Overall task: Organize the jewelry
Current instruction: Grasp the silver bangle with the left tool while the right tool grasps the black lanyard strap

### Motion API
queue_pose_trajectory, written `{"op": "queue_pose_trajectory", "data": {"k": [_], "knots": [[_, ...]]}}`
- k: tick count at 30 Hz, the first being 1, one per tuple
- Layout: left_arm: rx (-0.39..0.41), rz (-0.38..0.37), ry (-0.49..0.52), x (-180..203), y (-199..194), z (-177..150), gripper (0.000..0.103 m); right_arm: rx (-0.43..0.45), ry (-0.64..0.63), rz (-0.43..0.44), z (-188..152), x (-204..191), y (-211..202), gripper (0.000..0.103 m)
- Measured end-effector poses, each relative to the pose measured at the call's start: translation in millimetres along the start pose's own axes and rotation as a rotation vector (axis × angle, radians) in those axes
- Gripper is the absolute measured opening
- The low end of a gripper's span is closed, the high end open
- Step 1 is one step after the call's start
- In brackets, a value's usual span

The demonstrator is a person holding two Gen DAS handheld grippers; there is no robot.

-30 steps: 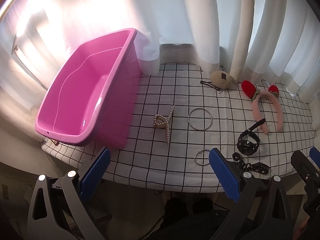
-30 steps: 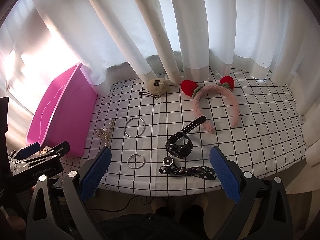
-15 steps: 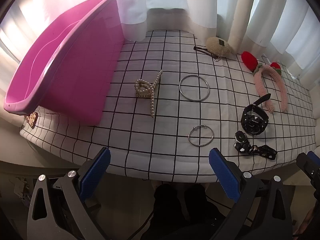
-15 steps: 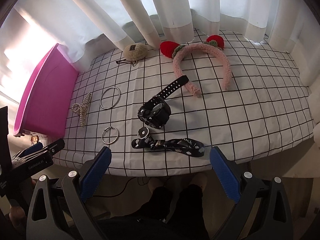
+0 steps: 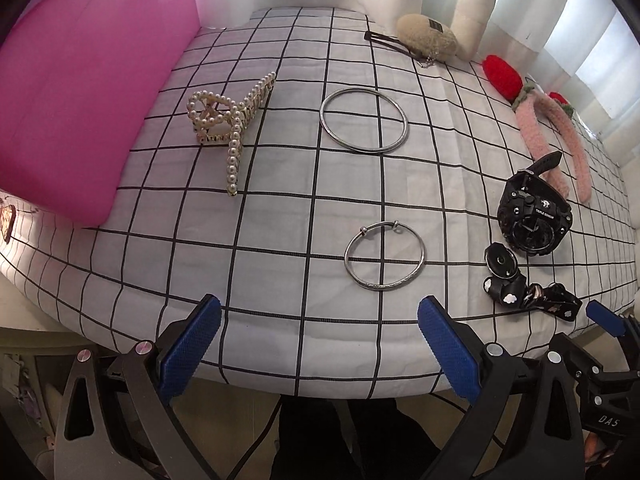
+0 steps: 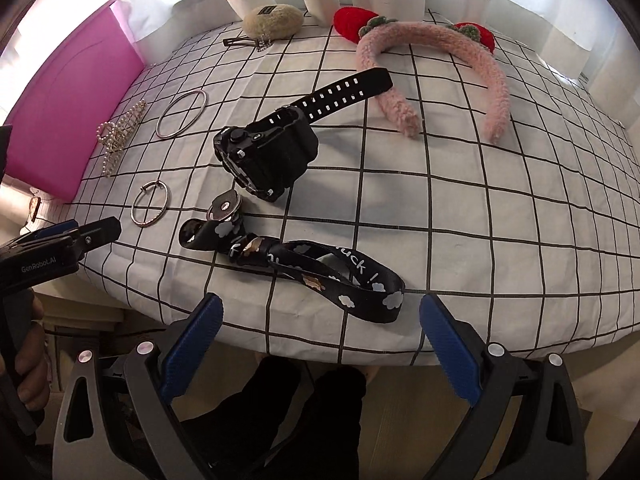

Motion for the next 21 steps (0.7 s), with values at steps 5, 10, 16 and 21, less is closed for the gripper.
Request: {"op": "queue_pose_trajectory", "data": {"k": [5, 10, 16, 21], "knots": [[0.014, 0.002, 0.015, 11, 10, 7, 0.097, 0.008, -0.032, 0.013, 3, 3, 9, 0.094], [0.026, -0.004, 0.029, 25, 13, 11, 0.097, 0.026, -0.071, 0.001, 9, 1, 15, 0.094], [0.021, 0.020, 0.037, 33, 27, 15, 0.097, 0.031, -0.098, -0.009, 15, 2, 25, 0.094], [0.056, 0.011, 0.025, 33, 28, 22, 0.098, 0.027, -0.132, -0.021, 18, 5, 34, 0.094]]}}
Point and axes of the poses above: each gripper's, at about its wrist camera, not at the fingertips, and y roughly the way its jaws point, x to its right, z to its top, the point moved 8 cm from there along y, roughly the way its jaws point, and after that the axes turned 10 degrees about z, right-handed, at the moved point
